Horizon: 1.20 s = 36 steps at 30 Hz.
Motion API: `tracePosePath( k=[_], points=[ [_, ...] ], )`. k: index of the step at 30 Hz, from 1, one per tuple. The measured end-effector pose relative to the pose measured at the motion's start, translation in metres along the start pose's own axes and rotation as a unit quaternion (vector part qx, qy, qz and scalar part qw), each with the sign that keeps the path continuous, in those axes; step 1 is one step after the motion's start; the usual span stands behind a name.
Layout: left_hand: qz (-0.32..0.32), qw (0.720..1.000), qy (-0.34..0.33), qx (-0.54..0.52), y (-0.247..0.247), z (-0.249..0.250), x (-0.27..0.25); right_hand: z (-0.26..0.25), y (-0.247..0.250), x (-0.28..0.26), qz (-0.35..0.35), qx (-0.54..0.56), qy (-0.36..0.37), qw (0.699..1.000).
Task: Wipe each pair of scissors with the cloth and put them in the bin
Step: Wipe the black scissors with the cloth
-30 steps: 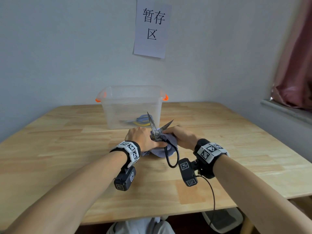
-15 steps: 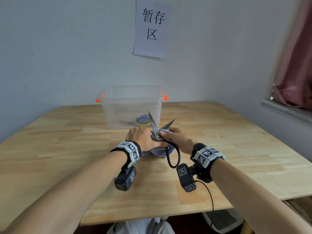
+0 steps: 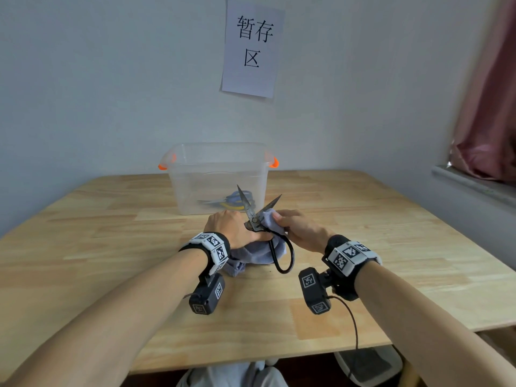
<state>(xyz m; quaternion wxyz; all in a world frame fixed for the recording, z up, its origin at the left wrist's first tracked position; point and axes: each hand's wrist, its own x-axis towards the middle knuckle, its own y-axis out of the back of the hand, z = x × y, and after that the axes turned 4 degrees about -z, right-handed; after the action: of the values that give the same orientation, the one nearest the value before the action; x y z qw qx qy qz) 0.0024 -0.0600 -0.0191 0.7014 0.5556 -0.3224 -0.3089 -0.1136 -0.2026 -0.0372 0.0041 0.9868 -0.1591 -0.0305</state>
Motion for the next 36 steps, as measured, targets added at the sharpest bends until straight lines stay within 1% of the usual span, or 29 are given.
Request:
tracePosePath(
  k=[2, 4, 8, 11, 13, 16, 19, 21, 25, 29, 32, 36],
  points=[
    [-0.002, 1.0, -0.006, 0.005, 0.001, 0.001, -0.001, 0.0, -0.003, -0.001, 0.016, -0.038, -0.002, 0.999],
    [0.001, 1.0, -0.009, 0.006, 0.0, 0.003, -0.003, 0.001, -0.007, 0.0, 0.056, -0.056, 0.007, 0.997],
    [0.011, 1.0, -0.015, 0.011, -0.001, 0.007, -0.007, 0.004, -0.014, 0.007, 0.153, -0.026, 0.019, 0.988],
    [0.007, 1.0, -0.025, 0.017, -0.004, 0.009, -0.007, 0.004, -0.02, 0.009, 0.191, -0.011, 0.023, 0.981],
    [0.01, 1.0, -0.015, 0.02, -0.006, 0.008, -0.005, 0.004, -0.023, 0.01, 0.182, -0.032, 0.014, 0.983],
    [0.011, 1.0, -0.004, 0.026, -0.007, 0.004, -0.003, 0.006, -0.022, 0.009, 0.114, -0.073, -0.01, 0.991],
    [0.013, 1.0, -0.008, 0.026, -0.008, 0.002, -0.002, 0.007, -0.017, 0.004, 0.058, -0.065, -0.014, 0.996],
    [0.012, 0.999, -0.006, 0.032, -0.009, 0.002, -0.001, 0.008, -0.014, 0.004, 0.049, -0.054, -0.015, 0.997],
    [0.016, 0.998, -0.009, 0.053, -0.01, 0.004, 0.0, 0.006, -0.018, 0.004, 0.079, -0.033, -0.02, 0.996],
    [0.046, 0.997, -0.018, 0.067, -0.013, 0.007, 0.0, 0.002, -0.02, 0.009, 0.128, -0.026, -0.018, 0.991],
    [0.067, 0.993, -0.043, 0.087, -0.012, 0.01, -0.002, 0.001, -0.024, 0.01, 0.168, -0.007, -0.015, 0.986],
    [0.053, 0.992, -0.053, 0.1, -0.008, 0.014, -0.005, 0.002, -0.026, 0.009, 0.198, 0.024, -0.018, 0.98]
  ],
)
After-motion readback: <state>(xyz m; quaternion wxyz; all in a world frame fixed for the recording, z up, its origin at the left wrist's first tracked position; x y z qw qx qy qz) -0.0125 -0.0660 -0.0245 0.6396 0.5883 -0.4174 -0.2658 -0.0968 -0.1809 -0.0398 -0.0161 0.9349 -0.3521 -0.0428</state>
